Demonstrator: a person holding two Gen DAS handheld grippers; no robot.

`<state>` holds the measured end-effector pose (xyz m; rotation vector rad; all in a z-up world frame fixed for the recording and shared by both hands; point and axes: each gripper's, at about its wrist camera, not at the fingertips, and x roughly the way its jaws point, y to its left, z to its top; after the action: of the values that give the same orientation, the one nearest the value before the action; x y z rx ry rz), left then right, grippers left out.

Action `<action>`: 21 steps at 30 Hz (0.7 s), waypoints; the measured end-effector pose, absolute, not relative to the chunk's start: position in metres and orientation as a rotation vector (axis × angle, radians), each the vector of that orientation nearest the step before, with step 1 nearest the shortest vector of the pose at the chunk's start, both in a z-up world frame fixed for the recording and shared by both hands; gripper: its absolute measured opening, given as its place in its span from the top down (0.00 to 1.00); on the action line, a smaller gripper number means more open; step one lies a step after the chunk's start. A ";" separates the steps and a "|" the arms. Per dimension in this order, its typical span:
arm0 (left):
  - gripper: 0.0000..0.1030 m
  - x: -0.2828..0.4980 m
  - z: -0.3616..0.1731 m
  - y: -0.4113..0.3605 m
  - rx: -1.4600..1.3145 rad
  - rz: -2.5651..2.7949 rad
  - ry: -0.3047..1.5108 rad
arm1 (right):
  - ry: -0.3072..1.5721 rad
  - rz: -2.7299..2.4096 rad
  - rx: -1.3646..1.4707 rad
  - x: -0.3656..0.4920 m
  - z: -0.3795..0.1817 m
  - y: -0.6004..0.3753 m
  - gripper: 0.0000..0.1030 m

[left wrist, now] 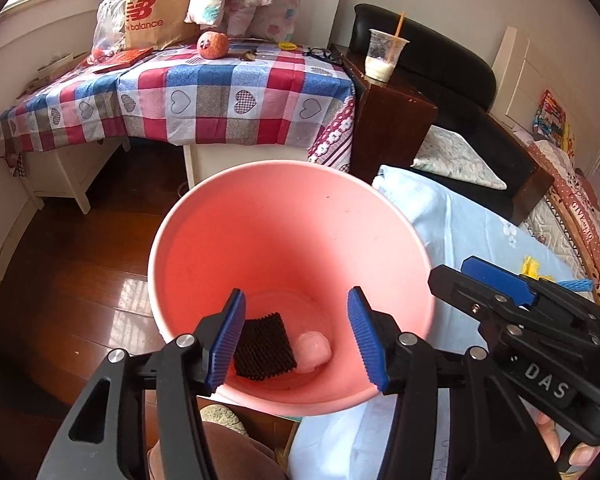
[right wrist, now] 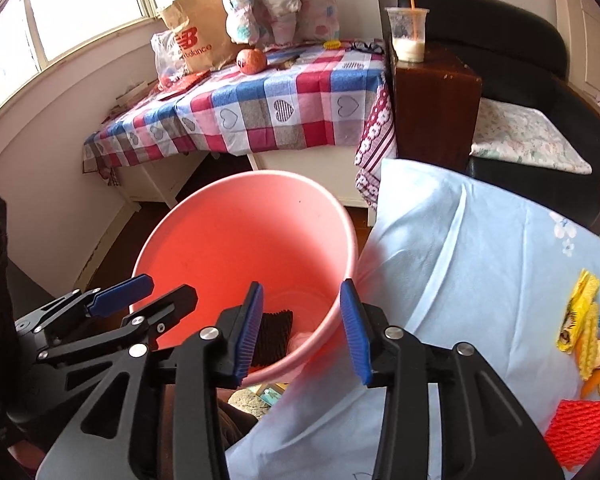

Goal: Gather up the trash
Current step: 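Carry both items over the pink bucket and open both tools to drop them, then move both tools back over the table toward the remaining trash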

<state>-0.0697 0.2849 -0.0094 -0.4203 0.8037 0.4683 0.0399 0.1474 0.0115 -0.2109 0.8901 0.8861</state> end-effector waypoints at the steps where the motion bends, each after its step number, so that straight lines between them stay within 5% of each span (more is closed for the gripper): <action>1: 0.49 -0.069 -0.008 0.283 -0.418 0.463 0.800 | 0.880 0.886 -0.208 0.038 0.014 0.144 0.60; 21: 0.49 -0.058 0.020 0.225 -0.359 0.352 0.770 | 0.812 0.816 -0.145 0.023 0.025 0.046 0.60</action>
<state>-0.0578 0.2254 0.0204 -0.3588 0.7701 0.3524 0.0229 0.0459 0.0254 -0.1445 0.8116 0.8163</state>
